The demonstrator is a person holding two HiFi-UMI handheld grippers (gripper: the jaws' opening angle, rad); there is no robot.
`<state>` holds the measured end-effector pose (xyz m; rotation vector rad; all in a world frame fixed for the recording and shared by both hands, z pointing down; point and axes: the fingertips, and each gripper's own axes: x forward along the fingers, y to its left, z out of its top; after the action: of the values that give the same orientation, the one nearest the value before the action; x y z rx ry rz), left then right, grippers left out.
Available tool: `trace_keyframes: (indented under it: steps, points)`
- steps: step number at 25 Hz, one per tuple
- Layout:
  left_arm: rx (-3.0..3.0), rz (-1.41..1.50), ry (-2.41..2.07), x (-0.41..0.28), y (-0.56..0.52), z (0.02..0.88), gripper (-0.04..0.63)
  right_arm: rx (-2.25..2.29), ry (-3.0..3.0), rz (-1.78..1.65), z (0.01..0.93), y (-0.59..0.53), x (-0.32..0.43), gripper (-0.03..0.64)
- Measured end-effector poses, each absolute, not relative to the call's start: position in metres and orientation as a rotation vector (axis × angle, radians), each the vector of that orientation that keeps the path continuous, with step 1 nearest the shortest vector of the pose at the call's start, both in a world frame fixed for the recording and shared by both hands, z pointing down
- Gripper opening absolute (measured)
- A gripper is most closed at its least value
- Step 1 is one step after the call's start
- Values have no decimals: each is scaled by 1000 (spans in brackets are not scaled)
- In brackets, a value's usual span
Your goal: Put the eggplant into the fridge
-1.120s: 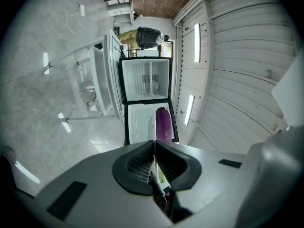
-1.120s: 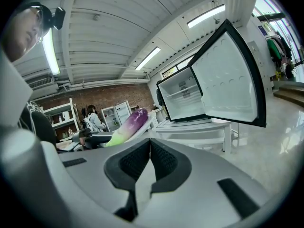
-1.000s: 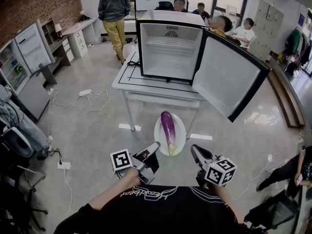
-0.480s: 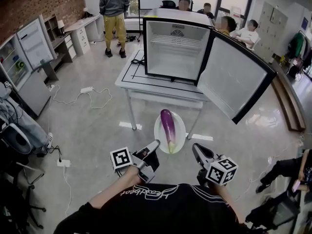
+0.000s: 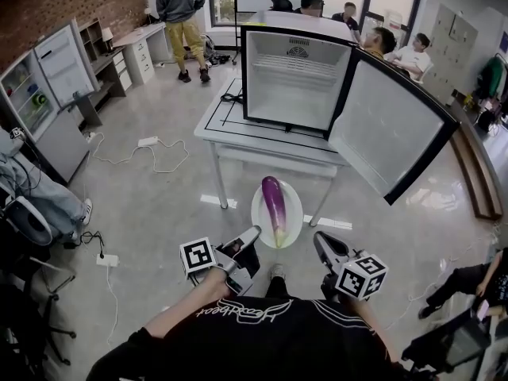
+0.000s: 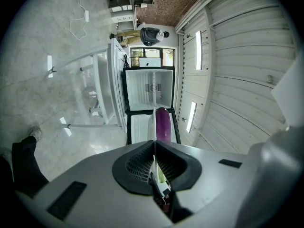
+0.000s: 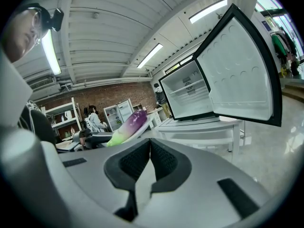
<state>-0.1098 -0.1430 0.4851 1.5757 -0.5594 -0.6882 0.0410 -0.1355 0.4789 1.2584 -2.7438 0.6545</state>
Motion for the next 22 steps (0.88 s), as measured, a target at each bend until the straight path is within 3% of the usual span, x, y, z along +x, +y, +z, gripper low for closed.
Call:
trace_keyframes:
  steps: [22]
  points:
    - [1516,-602,-635,-74,-302,525,22,1248,-2731,721,506,-308,71,8]
